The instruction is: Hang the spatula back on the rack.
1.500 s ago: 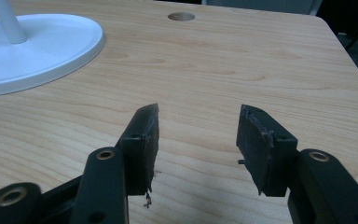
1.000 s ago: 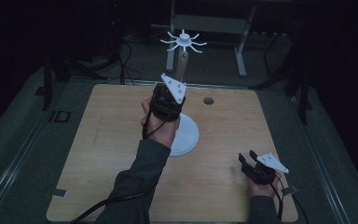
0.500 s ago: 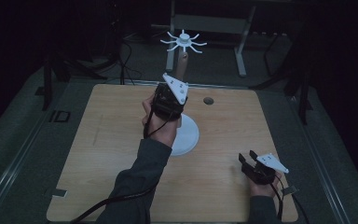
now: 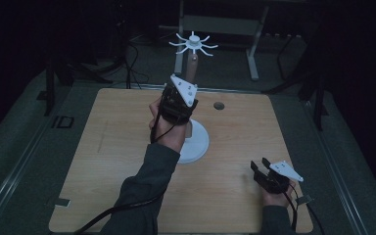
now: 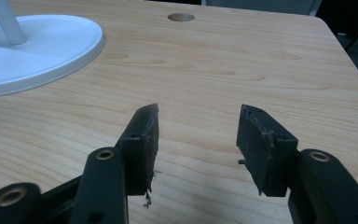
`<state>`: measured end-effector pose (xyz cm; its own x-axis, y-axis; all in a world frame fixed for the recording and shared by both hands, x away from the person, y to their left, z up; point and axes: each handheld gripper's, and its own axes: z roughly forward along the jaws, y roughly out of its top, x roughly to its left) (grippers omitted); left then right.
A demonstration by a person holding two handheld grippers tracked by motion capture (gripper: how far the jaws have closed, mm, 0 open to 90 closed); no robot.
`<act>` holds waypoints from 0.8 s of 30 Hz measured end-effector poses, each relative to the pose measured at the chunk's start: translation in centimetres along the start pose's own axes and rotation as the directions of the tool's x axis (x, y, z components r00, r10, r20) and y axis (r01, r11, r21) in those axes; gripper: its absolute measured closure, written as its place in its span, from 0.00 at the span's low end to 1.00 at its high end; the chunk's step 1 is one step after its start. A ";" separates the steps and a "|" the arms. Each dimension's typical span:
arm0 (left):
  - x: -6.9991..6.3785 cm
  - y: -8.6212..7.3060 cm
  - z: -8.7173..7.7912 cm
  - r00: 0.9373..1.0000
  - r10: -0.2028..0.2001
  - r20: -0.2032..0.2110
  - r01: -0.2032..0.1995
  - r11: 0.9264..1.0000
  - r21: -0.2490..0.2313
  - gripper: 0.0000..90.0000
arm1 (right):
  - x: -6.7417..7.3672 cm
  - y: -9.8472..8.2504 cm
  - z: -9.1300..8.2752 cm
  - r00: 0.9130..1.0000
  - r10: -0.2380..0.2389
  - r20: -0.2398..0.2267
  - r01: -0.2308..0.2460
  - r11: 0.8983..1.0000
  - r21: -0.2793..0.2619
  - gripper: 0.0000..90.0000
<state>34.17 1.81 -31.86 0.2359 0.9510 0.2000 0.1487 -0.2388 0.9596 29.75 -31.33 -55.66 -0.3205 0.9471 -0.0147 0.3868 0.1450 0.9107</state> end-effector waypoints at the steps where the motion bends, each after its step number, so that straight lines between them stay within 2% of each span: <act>1: 0.0 0.0 0.0 1.000 0.000 0.004 0.000 1.000 -0.001 0.69 | 0.0 0.0 0.0 1.000 0.000 0.000 0.000 1.000 -0.001 0.54; 5: -0.1 0.0 -0.1 1.000 0.009 0.012 -0.009 1.000 -0.013 0.62 | 0.0 0.0 0.0 1.000 -0.001 0.000 0.001 1.000 0.000 0.53; 12: -0.3 0.1 -0.3 0.998 0.015 0.054 -0.013 0.999 -0.031 0.56 | 0.0 0.0 0.0 1.000 0.001 -0.001 -0.001 1.000 0.000 0.53; 17: -0.4 0.2 -0.5 0.997 0.020 0.070 -0.017 0.999 -0.038 0.52 | 0.0 0.0 0.0 1.000 0.000 -0.001 0.000 1.000 0.000 0.53; 20: -0.5 0.3 -0.7 0.994 0.019 0.106 -0.015 0.999 -0.041 0.51 | 0.0 0.0 0.0 1.000 0.001 0.000 -0.001 1.000 0.000 0.53; 24: -0.5 0.2 -0.8 0.992 0.031 0.120 -0.028 0.999 -0.032 0.50 | 0.0 0.0 0.0 1.000 0.003 -0.001 -0.003 1.000 0.001 0.53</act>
<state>33.28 1.48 -31.56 0.3539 0.9125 0.2050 0.1115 -0.2588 0.9595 29.74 -31.34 -55.66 -0.3202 0.9473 -0.0113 0.3884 0.1421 0.9105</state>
